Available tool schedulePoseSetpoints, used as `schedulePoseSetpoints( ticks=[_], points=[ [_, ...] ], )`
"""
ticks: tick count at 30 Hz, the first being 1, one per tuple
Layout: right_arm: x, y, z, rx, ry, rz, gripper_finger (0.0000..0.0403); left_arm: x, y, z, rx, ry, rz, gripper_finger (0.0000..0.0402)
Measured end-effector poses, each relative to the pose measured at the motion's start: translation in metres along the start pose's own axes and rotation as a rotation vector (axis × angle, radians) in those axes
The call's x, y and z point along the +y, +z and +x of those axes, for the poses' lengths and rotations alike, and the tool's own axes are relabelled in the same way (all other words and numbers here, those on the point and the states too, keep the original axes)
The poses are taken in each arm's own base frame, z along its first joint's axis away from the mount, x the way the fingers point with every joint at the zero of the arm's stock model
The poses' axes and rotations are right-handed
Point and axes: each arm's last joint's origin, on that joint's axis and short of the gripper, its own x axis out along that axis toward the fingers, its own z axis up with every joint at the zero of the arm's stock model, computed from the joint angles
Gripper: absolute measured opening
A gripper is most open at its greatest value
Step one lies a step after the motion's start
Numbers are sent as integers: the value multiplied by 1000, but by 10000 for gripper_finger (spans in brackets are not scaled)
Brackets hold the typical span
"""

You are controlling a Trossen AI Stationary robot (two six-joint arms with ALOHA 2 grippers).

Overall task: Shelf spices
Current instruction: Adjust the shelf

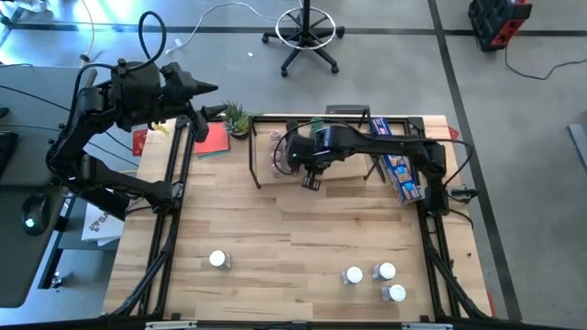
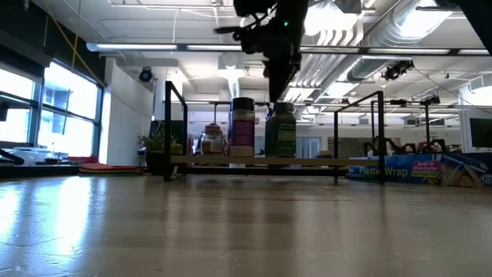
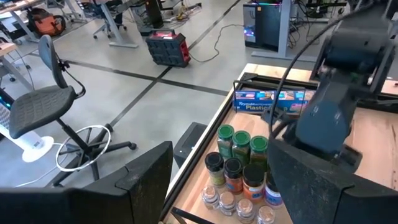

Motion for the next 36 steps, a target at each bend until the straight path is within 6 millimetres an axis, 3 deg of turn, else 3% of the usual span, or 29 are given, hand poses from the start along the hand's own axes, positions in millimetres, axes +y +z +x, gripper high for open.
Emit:
schedulePoseSetpoints(
  ticks=[4, 9, 14, 18, 22, 28, 36],
  points=[
    [-6, -9, -34, -71, 8, 35, 0, 0, 0, 0, 0, 1, 0, 259],
    [-25, -37, -91, -150, 0, 152, 0, 0, 0, 0, -1, -12, -12, 259],
    [-52, -78, -138, -158, -27, 328, 0, -8, -4, -1, 33, -254, -57, 259],
    [-68, -109, -163, -168, -56, 347, 0, -13, -21, -2, 214, -408, -22, 259],
    [-82, -144, -161, -192, -85, 388, 0, -15, -38, 4, 398, -346, -60, 259],
    [-92, -194, -139, -168, -75, 501, 10, -18, -53, 20, 476, -201, -215, 259],
    [-100, -224, -136, -147, 108, 604, 125, -26, -65, 52, 457, -83, -375, 259]
  ],
)
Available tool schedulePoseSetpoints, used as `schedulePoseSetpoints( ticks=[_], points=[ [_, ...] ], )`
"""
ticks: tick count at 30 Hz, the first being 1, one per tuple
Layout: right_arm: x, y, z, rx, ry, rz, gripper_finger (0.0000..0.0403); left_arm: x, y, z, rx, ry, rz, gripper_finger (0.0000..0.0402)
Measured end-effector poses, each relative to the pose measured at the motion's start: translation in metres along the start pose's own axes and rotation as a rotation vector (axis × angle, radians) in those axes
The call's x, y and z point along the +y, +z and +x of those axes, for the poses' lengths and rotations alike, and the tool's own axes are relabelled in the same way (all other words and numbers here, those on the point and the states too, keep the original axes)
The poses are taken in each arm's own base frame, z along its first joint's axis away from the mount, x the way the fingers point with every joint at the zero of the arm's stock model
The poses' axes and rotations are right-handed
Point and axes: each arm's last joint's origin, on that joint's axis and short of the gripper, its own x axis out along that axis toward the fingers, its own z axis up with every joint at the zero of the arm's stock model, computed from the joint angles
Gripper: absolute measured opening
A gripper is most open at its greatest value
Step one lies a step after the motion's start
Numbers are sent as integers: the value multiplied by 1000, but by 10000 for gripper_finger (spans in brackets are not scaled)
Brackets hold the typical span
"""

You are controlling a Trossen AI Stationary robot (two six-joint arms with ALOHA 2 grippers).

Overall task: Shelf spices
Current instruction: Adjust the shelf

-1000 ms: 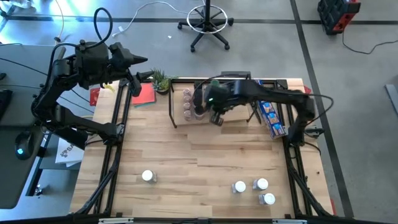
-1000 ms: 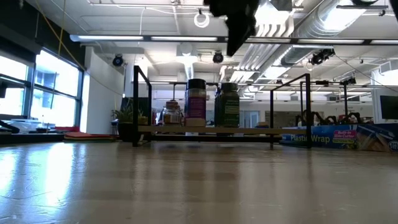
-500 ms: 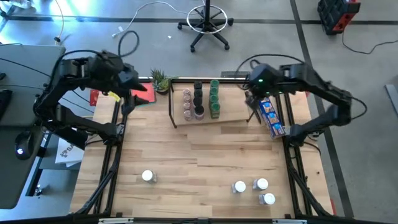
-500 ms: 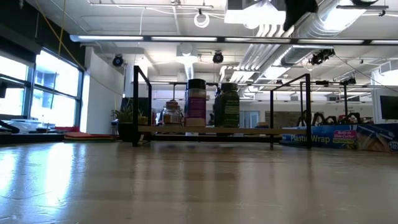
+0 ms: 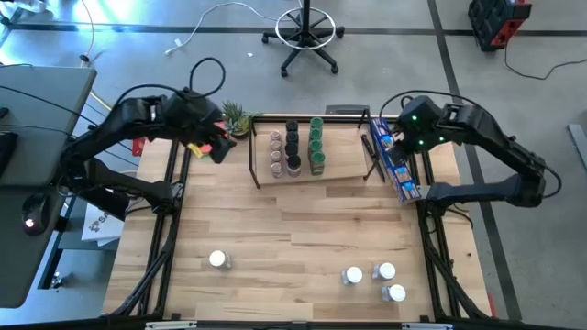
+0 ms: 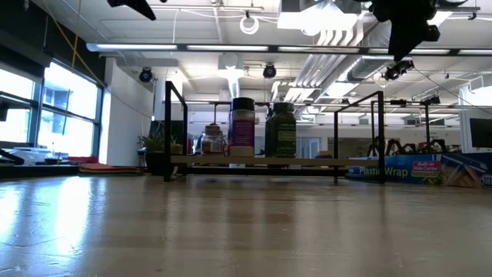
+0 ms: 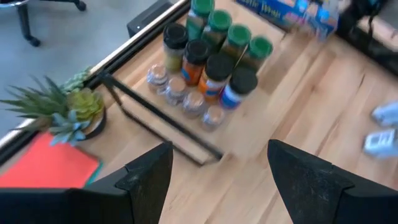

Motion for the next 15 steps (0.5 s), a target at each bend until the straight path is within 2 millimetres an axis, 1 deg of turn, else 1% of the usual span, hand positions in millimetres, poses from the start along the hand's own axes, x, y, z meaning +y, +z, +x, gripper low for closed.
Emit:
schedulePoseSetpoints(
  ticks=[2, 4, 8, 11, 13, 15],
  points=[
    [-3, -2, 4, 7, 52, 9, 160, -1, 0, 8, -11, -5, -45, 259],
    [-6, -8, 13, 36, 122, -13, 193, -2, 0, 14, -19, -9, -85, 259],
    [-17, -24, 43, 120, 165, -27, 250, -2, -4, 25, 1, 4, -165, 259],
    [-21, -32, 59, 175, 248, 8, 279, -1, -7, 29, 25, 18, -200, 259],
    [-22, -35, 64, 207, 291, 43, 290, -1, -8, 31, 22, 22, -208, 259],
    [-22, -37, 66, 222, 291, 71, 293, 0, -9, 33, 18, 47, -204, 259]
  ],
)
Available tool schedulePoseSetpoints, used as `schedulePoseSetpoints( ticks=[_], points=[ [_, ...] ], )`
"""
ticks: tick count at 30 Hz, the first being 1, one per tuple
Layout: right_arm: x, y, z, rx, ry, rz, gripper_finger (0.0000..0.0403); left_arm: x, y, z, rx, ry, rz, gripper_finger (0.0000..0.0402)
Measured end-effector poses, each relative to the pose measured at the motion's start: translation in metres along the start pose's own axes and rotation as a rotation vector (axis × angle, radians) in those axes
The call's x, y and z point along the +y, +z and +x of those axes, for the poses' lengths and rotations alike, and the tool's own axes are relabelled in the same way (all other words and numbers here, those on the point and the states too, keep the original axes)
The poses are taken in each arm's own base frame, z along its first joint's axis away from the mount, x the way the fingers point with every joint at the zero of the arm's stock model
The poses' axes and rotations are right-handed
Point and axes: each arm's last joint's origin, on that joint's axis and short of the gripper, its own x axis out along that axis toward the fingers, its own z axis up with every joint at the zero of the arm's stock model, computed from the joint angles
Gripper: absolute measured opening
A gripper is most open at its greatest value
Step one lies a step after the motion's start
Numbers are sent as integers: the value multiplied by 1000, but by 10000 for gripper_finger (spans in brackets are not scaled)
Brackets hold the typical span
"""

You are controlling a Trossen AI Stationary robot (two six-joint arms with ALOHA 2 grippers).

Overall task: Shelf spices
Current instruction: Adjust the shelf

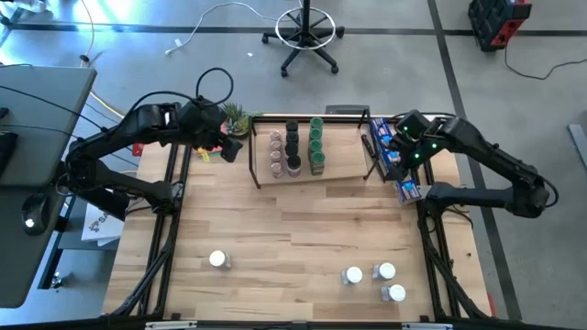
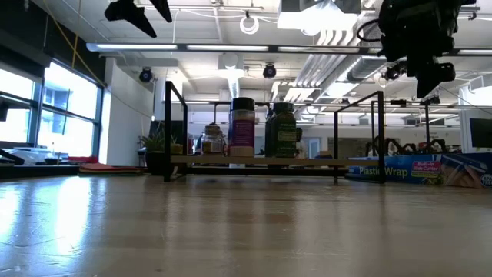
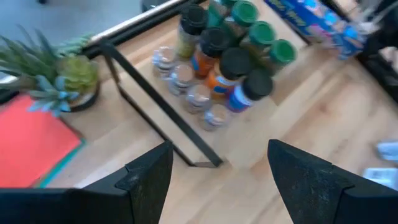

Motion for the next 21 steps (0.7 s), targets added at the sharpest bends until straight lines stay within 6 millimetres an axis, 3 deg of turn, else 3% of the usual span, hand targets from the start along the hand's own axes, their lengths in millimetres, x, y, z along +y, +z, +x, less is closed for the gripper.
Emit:
schedulePoseSetpoints(
  ticks=[8, 21],
  points=[
    [-2, 9, 4, -86, -19, 50, 293, 9, -9, 12, 96, 47, 94, 259],
    [-9, 38, 15, -148, 56, 172, 293, 18, -20, -7, 110, 65, 161, 259]
  ],
)
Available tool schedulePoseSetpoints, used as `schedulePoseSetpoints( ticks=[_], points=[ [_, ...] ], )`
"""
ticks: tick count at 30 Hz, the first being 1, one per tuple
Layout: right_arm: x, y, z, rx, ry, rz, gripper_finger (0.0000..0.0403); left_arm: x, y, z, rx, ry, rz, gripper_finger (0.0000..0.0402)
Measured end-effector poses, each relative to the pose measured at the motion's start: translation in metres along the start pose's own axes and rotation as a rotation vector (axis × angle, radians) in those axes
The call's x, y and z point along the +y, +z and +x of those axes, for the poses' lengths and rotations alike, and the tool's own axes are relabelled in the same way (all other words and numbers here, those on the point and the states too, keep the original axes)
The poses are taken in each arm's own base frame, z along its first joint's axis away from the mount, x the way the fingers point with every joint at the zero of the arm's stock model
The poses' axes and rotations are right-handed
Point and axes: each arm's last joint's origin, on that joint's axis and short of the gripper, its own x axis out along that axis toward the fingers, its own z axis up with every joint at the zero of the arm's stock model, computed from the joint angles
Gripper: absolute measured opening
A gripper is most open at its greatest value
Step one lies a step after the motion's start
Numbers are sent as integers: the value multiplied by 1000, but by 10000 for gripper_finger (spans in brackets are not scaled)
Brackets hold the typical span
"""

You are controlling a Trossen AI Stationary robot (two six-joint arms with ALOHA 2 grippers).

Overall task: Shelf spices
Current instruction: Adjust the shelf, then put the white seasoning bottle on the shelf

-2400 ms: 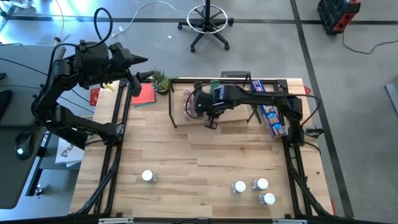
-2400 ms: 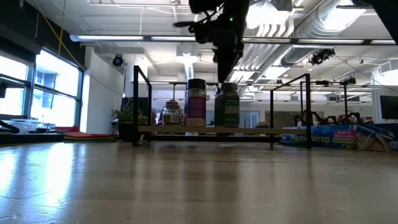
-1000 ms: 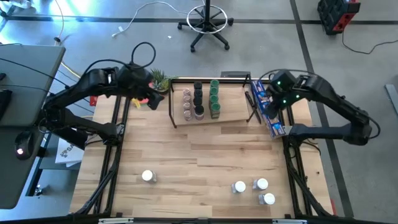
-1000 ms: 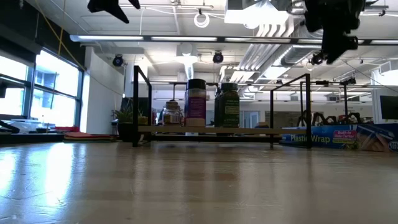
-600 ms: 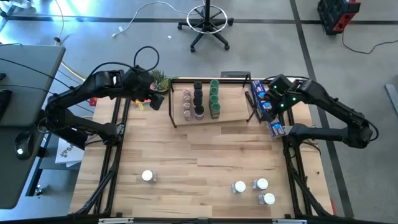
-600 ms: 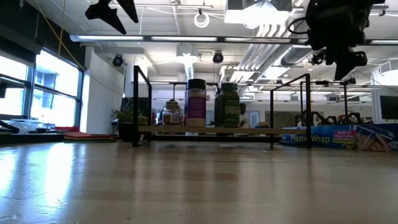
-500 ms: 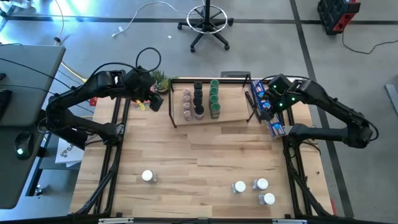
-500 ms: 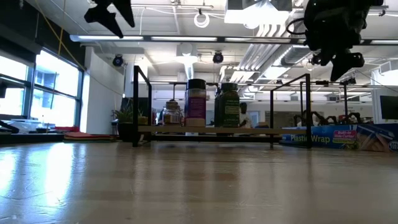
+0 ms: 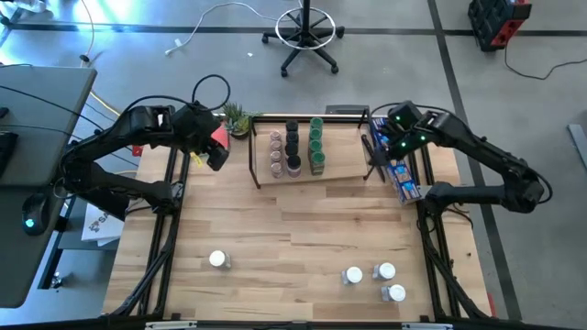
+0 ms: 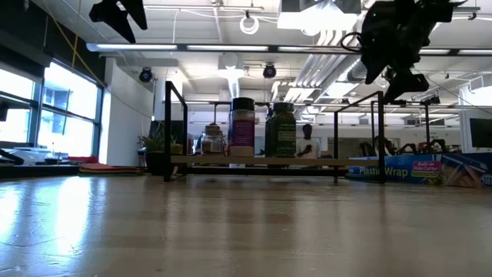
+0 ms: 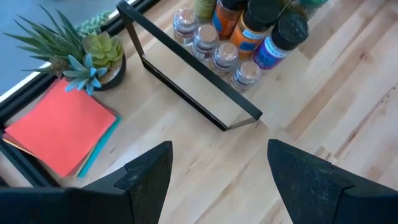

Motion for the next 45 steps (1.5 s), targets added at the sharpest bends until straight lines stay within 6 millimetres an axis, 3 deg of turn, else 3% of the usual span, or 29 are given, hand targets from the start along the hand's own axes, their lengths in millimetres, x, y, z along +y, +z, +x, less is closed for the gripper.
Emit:
schedulePoseSetpoints(
  ticks=[8, 15, 29, 45],
  points=[
    [9, 2, 3, -9, 81, -46, 293, 0, 2, 2, -15, 28, 2, 259],
    [20, -4, 8, 30, 107, -88, 293, 2, 3, 2, -53, 108, 2, 259],
    [38, -15, 13, 76, 109, -156, 293, 2, 3, 1, -54, 111, 1, 259],
    [55, -13, -51, -19, -161, -253, 293, 1, 3, 0, -32, 52, 0, 259]
  ],
)
